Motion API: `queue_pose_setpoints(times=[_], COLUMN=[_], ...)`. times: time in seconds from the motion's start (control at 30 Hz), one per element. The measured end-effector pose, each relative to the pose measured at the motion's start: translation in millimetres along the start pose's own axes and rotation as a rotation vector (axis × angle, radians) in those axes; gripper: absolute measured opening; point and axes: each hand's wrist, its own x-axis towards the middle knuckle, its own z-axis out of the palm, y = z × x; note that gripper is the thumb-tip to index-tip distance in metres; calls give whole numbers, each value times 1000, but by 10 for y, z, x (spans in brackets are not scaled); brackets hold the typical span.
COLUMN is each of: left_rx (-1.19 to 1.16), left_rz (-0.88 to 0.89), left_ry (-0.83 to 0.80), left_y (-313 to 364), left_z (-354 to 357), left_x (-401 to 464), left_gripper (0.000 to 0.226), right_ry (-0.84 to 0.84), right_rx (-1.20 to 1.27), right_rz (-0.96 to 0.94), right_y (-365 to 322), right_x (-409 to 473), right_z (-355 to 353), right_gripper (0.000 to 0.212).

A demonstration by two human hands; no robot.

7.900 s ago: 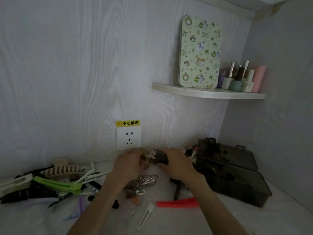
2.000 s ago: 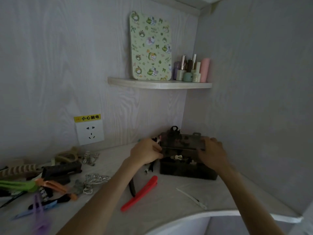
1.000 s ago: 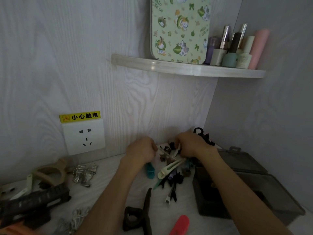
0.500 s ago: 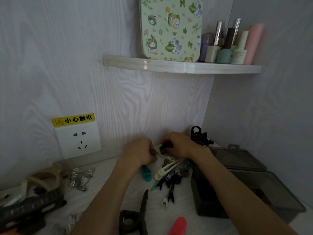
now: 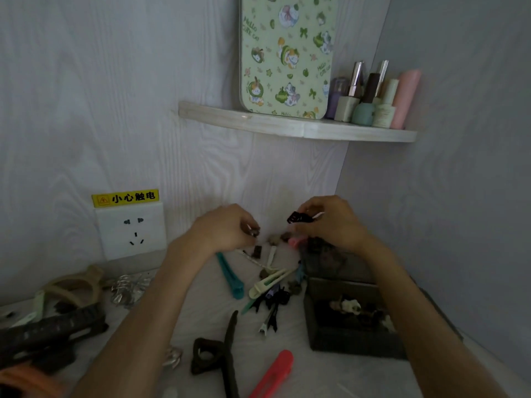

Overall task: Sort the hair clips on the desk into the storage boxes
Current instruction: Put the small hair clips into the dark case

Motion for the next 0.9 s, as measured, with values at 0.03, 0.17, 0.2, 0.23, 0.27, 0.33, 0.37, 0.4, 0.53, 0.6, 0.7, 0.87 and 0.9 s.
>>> queue_pose_setpoints(times=[0.03, 0.17, 0.2, 0.23, 0.27, 0.33, 0.37, 0.4, 0.53, 0.6, 0.7, 0.87, 0.9], left_rx=[-15, -118, -130, -137, -142, -161, -185, -212, -133, -35, -24, -22, -8], left_rz=[50, 248, 268, 277, 282, 294, 290, 278, 155, 57, 43, 56, 40], left_ry=[-28, -217, -252, -274, -288, -320, -336, -339, -24, 46, -125, -192, -170], left_y=[79, 484, 562, 619, 664, 733, 733, 717, 336, 127, -48, -184, -216], left_z=[-19, 98, 163, 230, 293, 377, 392, 390, 389, 444, 560, 596, 585], left_x=[-57, -247, -267, -277, -286, -289, -278, -263, -64, -8, 31, 101, 115], left_gripper=[37, 38, 39, 40, 42, 48, 50, 50, 26, 30, 41, 41, 40], right_ry=[-119, -474, -504, -531, -560, -590, -576, -540, -345, -275, -288, -423, -432], right_rx=[-45, -187, -204, -221, -227, -220, -215, -209, -191, -246, -344, -643, -694], right_rz=[6, 78, 93, 105, 117, 138, 138, 137, 85, 2, -58, 80, 89], right_y=[-8, 21, 29, 30, 24, 8, 1, 0, 30, 27, 41, 190, 218], right_x=[-115, -614, -690, -745, -780, -809, -790, -762, -492, -301, -25, 297, 341], right_z=[-157, -587, -626, -646, -653, -681, -698, -714, -573, -338, 96, 567, 610], right_gripper=[29, 31, 32, 33, 34, 35, 34, 32, 26, 28, 35, 35, 33])
